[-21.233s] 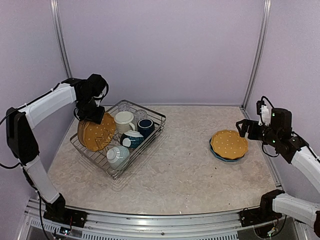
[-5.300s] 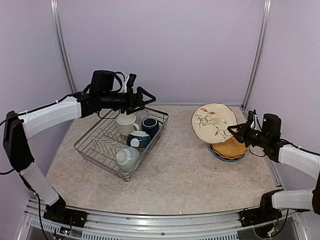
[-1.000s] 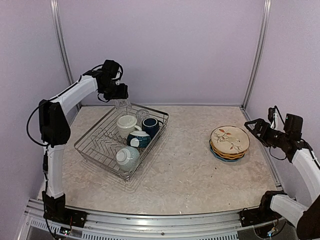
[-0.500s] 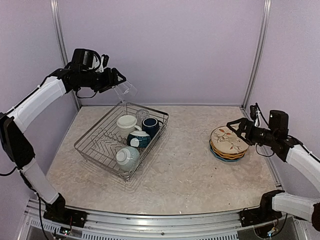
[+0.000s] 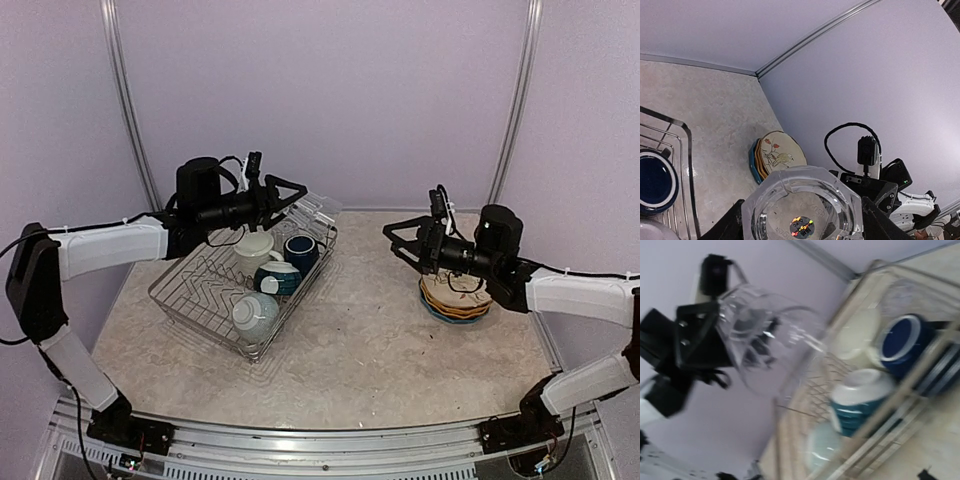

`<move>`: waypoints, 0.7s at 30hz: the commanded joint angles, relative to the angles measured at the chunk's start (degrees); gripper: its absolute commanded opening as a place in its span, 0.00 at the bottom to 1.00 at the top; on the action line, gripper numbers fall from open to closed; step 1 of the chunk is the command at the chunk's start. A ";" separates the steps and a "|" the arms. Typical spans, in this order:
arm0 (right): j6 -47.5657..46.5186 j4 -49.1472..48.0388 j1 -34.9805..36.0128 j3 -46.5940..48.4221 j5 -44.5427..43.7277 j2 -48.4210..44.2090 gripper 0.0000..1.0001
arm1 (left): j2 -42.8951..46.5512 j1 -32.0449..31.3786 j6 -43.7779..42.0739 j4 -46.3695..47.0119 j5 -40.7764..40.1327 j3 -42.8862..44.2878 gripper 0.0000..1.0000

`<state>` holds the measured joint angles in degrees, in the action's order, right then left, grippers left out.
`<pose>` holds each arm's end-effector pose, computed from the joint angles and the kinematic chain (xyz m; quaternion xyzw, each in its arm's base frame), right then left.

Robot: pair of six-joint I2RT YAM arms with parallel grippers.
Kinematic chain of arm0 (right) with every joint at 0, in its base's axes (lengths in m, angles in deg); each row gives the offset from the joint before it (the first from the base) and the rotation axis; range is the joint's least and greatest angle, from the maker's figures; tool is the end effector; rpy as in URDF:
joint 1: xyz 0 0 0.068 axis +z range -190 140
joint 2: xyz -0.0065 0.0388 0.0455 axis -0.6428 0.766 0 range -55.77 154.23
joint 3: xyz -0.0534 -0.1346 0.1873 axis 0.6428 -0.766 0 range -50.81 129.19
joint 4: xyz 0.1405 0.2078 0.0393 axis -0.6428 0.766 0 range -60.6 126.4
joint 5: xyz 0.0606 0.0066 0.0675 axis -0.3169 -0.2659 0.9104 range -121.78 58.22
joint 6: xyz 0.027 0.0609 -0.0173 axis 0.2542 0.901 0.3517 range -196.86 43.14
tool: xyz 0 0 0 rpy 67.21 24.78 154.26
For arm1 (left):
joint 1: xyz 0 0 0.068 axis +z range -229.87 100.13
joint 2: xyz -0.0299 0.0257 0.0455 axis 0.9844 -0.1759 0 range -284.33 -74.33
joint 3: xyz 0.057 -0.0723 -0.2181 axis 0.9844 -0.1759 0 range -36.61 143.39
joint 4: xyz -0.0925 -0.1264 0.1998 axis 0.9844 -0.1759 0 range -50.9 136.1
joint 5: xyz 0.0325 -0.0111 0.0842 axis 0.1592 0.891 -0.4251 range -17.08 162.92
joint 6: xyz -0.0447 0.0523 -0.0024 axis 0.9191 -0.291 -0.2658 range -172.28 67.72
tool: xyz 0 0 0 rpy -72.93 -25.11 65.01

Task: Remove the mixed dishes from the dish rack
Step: Pass from the left arm to the right

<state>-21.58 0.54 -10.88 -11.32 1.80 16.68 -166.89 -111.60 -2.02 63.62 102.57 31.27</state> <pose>0.2498 0.1745 0.2423 -0.0332 0.7271 0.5949 0.3411 0.3188 -0.2295 0.2802 0.0503 0.7427 -0.5644 0.3569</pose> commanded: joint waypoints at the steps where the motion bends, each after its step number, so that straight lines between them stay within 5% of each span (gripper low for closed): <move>1: 8.29 -14.93 2.15 0.74 1.12 3.92 1.00 | -3.28 -3.48 1.85 17.65 0.13 -0.48 0.08; 12: 16.09 -27.65 4.16 0.67 0.61 9.54 0.91 | -12.10 -11.18 -1.67 38.09 -4.51 -3.62 0.02; 21: 18.81 -33.52 4.20 -1.71 -0.91 9.65 0.48 | -14.78 -14.48 -7.23 42.84 -8.75 -5.28 0.00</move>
<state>-4.05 -28.44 -7.25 -11.98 1.84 26.53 -181.25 -124.91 -5.56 100.01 96.28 26.50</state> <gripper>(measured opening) 0.580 0.654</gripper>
